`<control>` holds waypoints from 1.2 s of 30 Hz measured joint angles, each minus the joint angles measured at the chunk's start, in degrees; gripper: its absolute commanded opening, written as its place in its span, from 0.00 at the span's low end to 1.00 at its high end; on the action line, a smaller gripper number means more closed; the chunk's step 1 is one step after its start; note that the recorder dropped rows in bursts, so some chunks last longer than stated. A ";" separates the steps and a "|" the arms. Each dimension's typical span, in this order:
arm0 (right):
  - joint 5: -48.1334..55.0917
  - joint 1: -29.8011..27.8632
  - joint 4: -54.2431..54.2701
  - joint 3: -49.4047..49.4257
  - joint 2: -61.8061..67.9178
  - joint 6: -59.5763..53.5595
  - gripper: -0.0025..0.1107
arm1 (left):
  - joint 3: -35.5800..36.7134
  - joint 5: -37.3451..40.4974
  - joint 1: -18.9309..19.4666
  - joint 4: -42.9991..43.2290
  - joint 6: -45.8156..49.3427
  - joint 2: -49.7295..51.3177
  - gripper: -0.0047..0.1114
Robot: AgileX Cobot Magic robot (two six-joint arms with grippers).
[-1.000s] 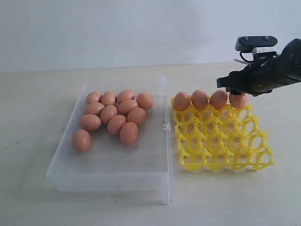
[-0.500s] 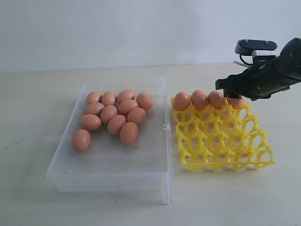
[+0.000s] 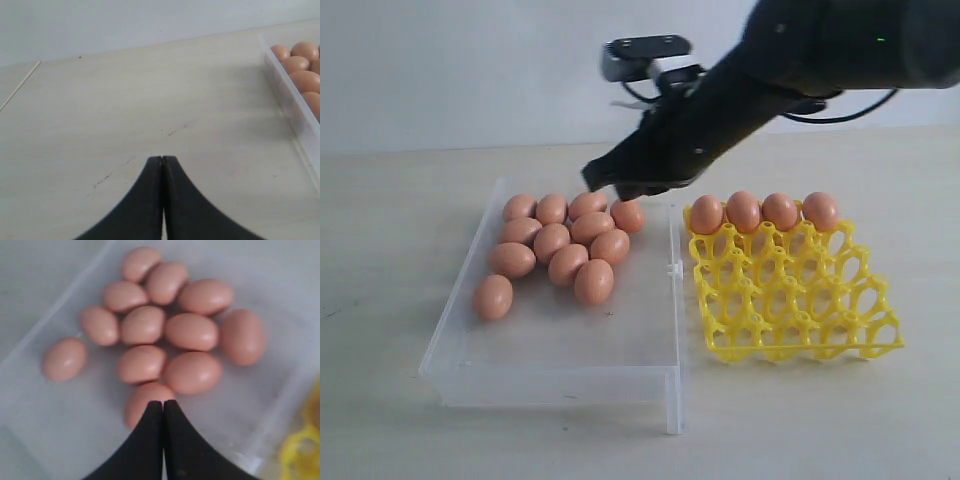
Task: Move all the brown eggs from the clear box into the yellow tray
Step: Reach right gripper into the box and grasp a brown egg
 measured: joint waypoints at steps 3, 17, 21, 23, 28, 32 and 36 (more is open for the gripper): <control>7.87 3.15 0.31 -8.77 5.68 1.09 0.12 | 0.00 0.00 0.00 0.00 0.00 0.00 0.04; 26.35 8.60 -4.39 -37.47 29.00 17.92 0.48 | 0.00 0.00 0.00 0.00 0.00 0.00 0.04; 26.44 8.73 -4.54 -41.42 31.84 22.41 0.48 | 0.00 0.00 0.00 0.00 0.00 0.00 0.04; 25.77 8.76 -3.99 -42.21 32.36 23.45 0.48 | 0.00 0.00 0.00 0.00 0.00 0.00 0.04; 23.36 8.86 0.78 -42.59 33.51 25.14 0.48 | 0.00 0.00 0.00 0.00 0.00 0.00 0.04; 22.86 9.08 2.47 -42.73 34.83 26.13 0.48 | 0.00 0.00 0.00 0.00 0.00 0.00 0.04; 22.62 9.48 2.87 -42.73 36.13 26.68 0.48 | 0.00 0.00 0.00 0.00 0.00 0.00 0.04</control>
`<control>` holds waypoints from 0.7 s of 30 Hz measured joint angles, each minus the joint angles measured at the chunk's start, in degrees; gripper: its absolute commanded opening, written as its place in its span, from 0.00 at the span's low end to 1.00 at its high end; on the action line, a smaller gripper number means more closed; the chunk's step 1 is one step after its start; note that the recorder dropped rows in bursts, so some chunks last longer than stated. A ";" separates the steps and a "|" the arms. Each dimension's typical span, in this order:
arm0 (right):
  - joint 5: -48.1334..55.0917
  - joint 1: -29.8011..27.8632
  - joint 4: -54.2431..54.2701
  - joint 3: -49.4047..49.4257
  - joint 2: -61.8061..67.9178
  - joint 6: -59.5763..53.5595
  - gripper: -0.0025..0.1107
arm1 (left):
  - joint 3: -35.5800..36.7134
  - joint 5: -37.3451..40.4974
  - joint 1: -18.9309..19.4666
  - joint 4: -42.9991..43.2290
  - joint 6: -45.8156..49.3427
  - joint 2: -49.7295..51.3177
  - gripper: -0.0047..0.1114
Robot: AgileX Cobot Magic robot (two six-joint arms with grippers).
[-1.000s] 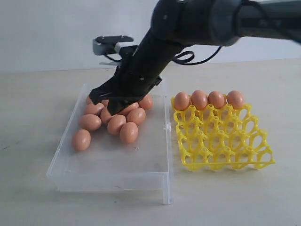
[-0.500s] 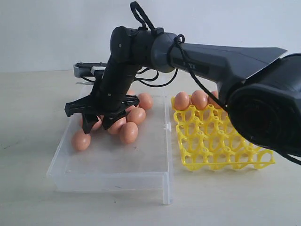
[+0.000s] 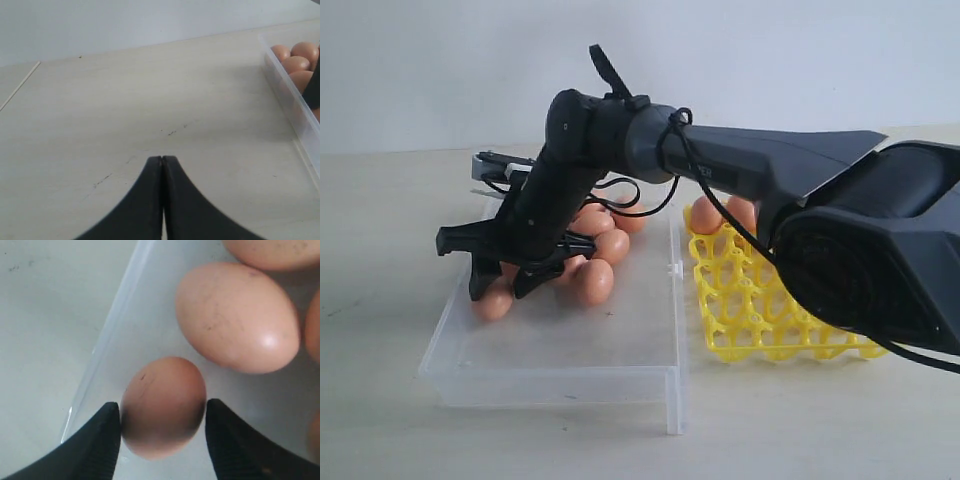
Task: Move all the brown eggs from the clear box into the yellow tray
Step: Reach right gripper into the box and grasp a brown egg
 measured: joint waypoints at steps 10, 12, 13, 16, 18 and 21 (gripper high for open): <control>-3.66 0.09 0.54 -0.14 1.40 1.64 0.48 | 0.00 0.00 0.00 0.00 0.00 0.00 0.04; -3.81 0.09 1.19 -0.34 2.52 1.74 0.48 | 0.00 0.00 0.00 0.00 0.00 0.00 0.04; -3.96 0.09 1.51 -0.34 2.63 1.74 0.47 | 0.00 0.00 0.00 0.00 0.00 0.00 0.04; -4.42 0.09 1.65 -0.70 2.89 1.89 0.32 | 0.00 0.00 0.00 0.00 0.00 0.00 0.04; -4.86 0.09 1.62 -0.81 2.98 1.78 0.05 | 0.00 0.00 0.00 0.00 0.00 0.00 0.04; -5.21 0.20 0.52 -0.81 2.75 -0.64 0.02 | 0.00 0.00 0.00 0.00 0.00 0.00 0.04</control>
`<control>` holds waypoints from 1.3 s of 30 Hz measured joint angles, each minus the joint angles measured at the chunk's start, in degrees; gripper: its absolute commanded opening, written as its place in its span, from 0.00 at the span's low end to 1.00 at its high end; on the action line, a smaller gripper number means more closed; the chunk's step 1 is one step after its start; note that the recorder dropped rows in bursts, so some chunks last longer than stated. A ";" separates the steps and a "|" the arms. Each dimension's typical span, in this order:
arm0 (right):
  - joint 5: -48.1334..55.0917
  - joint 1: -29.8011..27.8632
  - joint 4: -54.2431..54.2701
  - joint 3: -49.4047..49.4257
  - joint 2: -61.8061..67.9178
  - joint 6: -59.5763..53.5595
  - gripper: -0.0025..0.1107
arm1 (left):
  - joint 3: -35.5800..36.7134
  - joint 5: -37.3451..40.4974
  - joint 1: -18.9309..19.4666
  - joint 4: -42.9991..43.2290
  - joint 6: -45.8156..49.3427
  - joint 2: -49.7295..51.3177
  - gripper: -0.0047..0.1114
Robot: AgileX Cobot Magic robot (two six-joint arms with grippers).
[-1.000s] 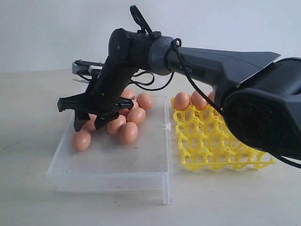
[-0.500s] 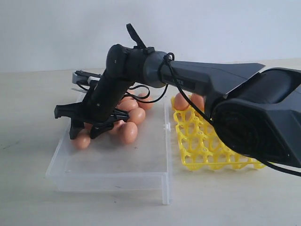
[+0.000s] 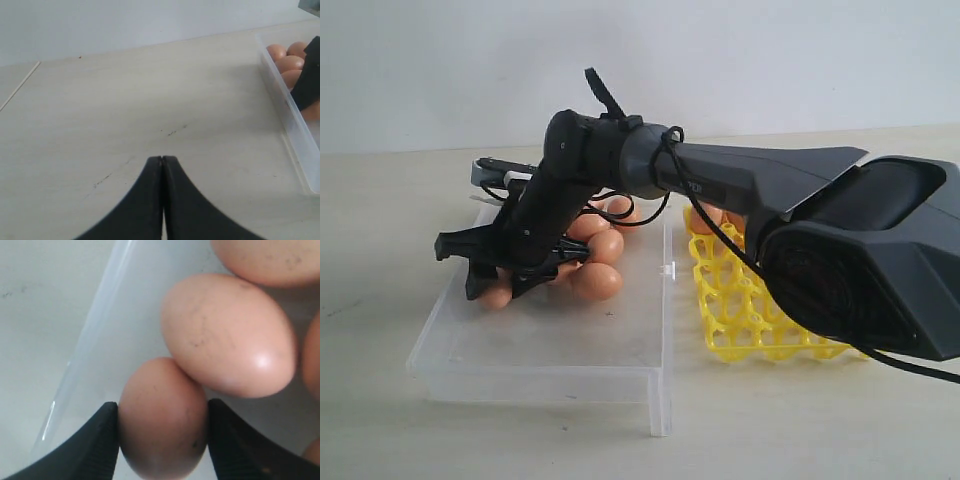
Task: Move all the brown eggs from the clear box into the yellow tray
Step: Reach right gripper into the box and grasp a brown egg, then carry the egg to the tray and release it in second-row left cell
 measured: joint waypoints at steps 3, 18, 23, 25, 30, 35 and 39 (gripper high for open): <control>0.00 0.19 -1.80 0.11 -0.55 -1.90 0.02 | 0.00 0.00 0.00 0.00 0.00 0.00 0.04; -37.97 0.19 7.74 48.37 -32.16 -24.67 0.02 | 0.00 0.00 0.00 0.00 0.00 0.00 0.04; -56.64 -3.21 15.04 68.19 -45.06 -34.60 0.02 | 0.00 0.00 0.00 0.00 0.00 0.00 0.04; -59.11 -7.17 15.20 71.97 -48.14 -35.64 0.02 | 0.00 0.00 0.00 0.00 0.00 0.00 0.04; -59.09 -15.54 10.78 73.69 -48.90 -35.99 0.02 | 0.00 0.00 0.00 0.00 0.00 0.00 0.04; -57.33 -19.62 3.37 72.54 -45.27 -31.86 0.02 | 0.00 0.00 0.00 0.00 0.00 0.00 0.04; -55.65 -19.95 -0.88 70.14 -41.85 -28.04 0.02 | 0.00 0.00 0.00 0.00 0.00 0.00 0.04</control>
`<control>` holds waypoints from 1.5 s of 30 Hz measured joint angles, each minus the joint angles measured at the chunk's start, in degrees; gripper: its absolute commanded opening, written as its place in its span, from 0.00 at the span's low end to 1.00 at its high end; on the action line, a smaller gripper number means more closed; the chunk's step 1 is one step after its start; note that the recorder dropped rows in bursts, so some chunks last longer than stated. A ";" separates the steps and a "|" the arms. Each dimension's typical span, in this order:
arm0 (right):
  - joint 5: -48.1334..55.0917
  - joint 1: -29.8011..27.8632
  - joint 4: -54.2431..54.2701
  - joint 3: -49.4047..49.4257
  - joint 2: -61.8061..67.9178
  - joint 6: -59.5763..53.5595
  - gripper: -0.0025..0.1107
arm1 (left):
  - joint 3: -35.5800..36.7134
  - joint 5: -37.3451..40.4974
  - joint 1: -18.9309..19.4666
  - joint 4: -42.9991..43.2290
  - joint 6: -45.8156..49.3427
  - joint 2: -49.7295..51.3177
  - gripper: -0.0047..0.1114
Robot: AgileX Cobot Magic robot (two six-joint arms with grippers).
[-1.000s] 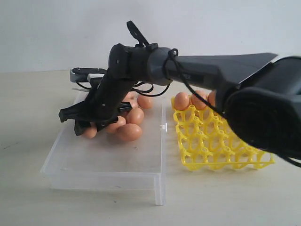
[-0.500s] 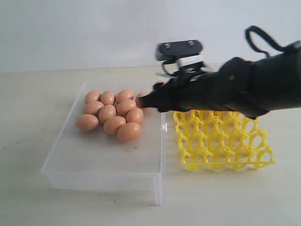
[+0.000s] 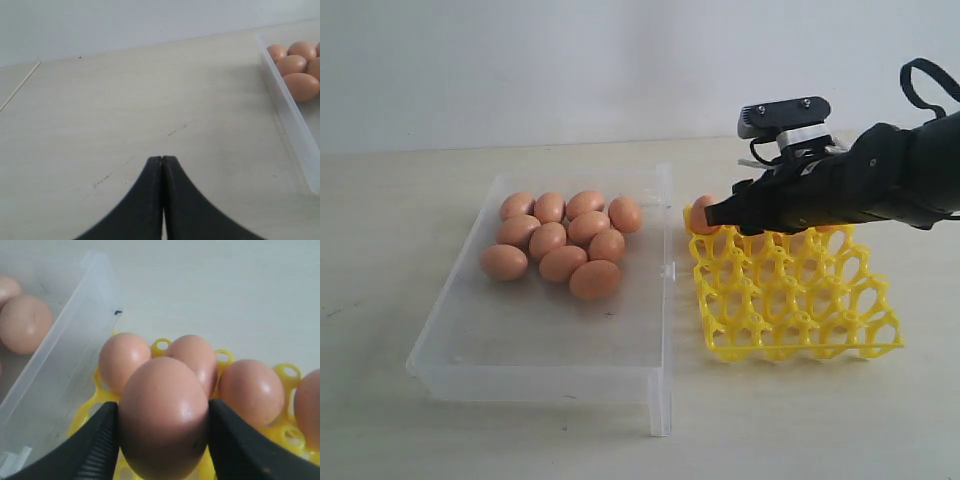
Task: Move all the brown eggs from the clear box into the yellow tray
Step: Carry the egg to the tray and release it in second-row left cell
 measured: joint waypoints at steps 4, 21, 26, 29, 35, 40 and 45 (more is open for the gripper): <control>0.87 0.00 -2.46 -2.62 2.02 1.76 0.02 | 0.00 0.00 0.00 0.00 0.00 0.00 0.04; 1.26 2.61 -5.93 -4.81 4.60 8.01 0.02 | 0.00 0.00 0.00 0.00 0.00 0.00 0.04; 1.16 2.61 -5.93 -4.81 6.15 8.11 0.02 | 0.00 0.00 0.00 0.00 0.00 0.00 0.04; 1.16 2.61 -5.93 -4.81 6.24 8.11 0.04 | 0.00 0.00 0.00 0.00 0.00 0.00 0.04; 1.04 2.61 -5.93 -4.81 6.24 11.48 0.40 | 0.00 0.00 0.00 0.00 0.00 0.00 0.04; 1.04 2.61 -5.93 -4.81 6.24 12.40 0.53 | 0.00 0.00 0.00 0.00 0.00 0.00 0.04; 1.04 2.61 -6.04 -4.81 6.24 12.51 0.54 | 0.00 0.00 0.00 0.00 0.00 0.00 0.04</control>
